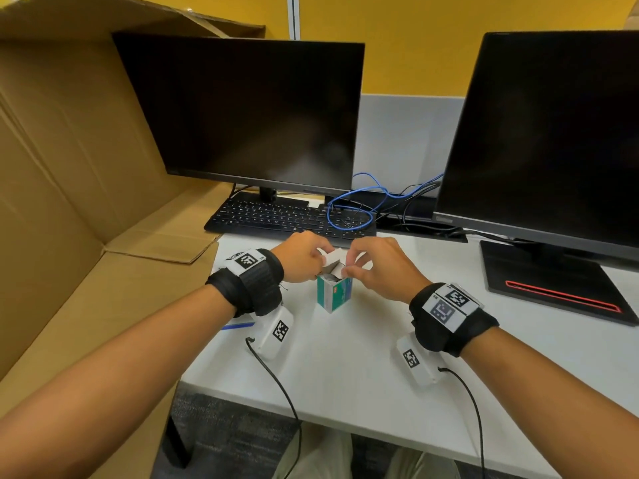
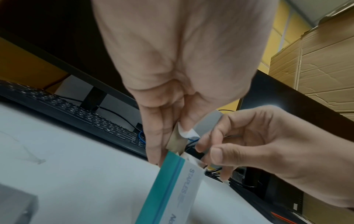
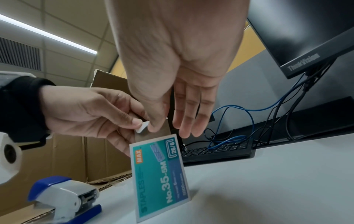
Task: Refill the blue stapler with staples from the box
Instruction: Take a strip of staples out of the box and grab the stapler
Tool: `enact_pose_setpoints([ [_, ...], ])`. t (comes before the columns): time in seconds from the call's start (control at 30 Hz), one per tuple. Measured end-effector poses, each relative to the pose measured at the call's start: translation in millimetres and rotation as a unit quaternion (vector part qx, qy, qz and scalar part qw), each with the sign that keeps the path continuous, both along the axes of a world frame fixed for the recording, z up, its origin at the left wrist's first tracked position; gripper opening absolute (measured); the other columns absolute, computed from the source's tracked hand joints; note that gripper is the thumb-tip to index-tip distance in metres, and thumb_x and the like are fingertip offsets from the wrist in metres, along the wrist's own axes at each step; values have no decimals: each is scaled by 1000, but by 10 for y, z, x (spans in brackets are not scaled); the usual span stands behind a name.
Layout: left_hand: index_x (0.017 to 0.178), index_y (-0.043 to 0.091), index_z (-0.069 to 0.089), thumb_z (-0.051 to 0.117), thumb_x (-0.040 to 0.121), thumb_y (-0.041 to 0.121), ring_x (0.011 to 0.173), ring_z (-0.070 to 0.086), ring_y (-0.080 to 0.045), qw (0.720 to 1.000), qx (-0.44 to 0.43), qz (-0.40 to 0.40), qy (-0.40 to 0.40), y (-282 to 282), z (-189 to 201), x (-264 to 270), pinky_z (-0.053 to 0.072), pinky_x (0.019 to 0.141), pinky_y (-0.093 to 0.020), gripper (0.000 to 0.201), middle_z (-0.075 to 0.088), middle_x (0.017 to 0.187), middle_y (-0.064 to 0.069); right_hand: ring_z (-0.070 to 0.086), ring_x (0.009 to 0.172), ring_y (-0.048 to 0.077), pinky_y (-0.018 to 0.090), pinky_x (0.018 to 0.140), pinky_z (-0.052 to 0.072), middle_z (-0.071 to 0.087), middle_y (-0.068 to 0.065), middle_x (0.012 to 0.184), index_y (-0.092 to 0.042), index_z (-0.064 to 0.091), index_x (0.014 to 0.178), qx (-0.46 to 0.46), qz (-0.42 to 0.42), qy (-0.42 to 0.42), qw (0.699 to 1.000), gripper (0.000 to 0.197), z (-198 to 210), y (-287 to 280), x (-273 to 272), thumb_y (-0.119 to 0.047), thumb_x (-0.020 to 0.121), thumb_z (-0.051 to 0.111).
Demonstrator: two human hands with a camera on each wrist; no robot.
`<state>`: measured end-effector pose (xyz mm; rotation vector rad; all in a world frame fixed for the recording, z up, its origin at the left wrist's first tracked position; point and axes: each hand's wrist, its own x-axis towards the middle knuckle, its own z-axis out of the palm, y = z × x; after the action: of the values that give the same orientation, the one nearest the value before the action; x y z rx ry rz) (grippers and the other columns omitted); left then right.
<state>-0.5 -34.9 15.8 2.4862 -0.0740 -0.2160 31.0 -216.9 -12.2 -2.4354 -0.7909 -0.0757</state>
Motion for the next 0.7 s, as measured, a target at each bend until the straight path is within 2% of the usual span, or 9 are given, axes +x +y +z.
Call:
enact_pose_setpoints([
  [0.03, 129, 11, 56, 45, 93, 2, 107, 67, -34, 1000, -9, 3, 3, -2, -4, 0, 58, 86, -47, 39, 64, 126, -18, 65, 94, 17, 27, 73, 51, 66, -2, 102, -24, 70, 91, -17, 4, -8, 1000, 5, 14, 6, -4, -29, 89, 69],
  [0.1, 127, 12, 56, 45, 93, 2, 108, 66, -35, 1000, -28, 10, 5, 0, -15, -22, 58, 87, -47, 37, 65, 122, -19, 63, 96, 18, 32, 78, 52, 67, 0, 106, -27, 78, 101, -44, 25, -14, 999, 15, 15, 32, -13, -27, 91, 66],
  [0.17, 126, 12, 56, 47, 93, 3, 109, 66, -35, 999, -41, 14, 5, 2, -29, -37, 58, 86, -47, 36, 67, 120, -20, 59, 101, 21, 39, 83, 54, 67, 2, 109, -31, 78, 105, -60, 46, -19, 997, 21, 15, 80, -36, -23, 92, 64],
  [0.23, 127, 12, 56, 49, 93, 2, 110, 66, -35, 999, -47, 17, 6, -4, -38, -44, 59, 86, -47, 36, 67, 119, -20, 56, 108, 25, 41, 85, 54, 65, 5, 112, -31, 79, 102, -59, 51, -21, 997, 20, 9, 131, -46, -22, 90, 66],
  [0.37, 127, 13, 56, 49, 93, 2, 109, 66, -35, 999, -46, 20, 1, -9, -38, -58, 59, 85, -46, 37, 67, 119, -20, 49, 120, 24, 37, 92, 52, 56, 7, 125, -26, 80, 99, -58, 29, -15, 998, 16, 42, 210, -79, -21, 87, 70],
  [0.5, 126, 14, 57, 51, 91, 3, 108, 67, -34, 999, -36, 16, -7, 0, -35, -80, 59, 84, -47, 36, 69, 116, -20, 48, 122, 22, 33, 92, 51, 53, 4, 127, -23, 79, 93, -57, 37, -21, 997, 12, 28, 202, -102, -19, 88, 68],
  [0.6, 127, 15, 56, 50, 92, 4, 107, 67, -32, 999, -26, 16, -13, 5, -29, -88, 59, 85, -46, 37, 68, 118, -18, 50, 115, 14, 31, 93, 48, 57, 0, 123, -21, 78, 91, 24, 36, 0, 999, 11, 1, 148, -78, -19, 90, 67],
  [0.7, 126, 15, 57, 48, 93, 4, 107, 67, -31, 999, -12, 17, -25, 3, -24, -98, 60, 84, -43, 36, 67, 120, -14, 62, 107, 13, 32, 93, 51, 68, -2, 115, -16, 77, 91, 186, 25, 75, 979, 10, -8, 82, -26, -16, 90, 67],
])
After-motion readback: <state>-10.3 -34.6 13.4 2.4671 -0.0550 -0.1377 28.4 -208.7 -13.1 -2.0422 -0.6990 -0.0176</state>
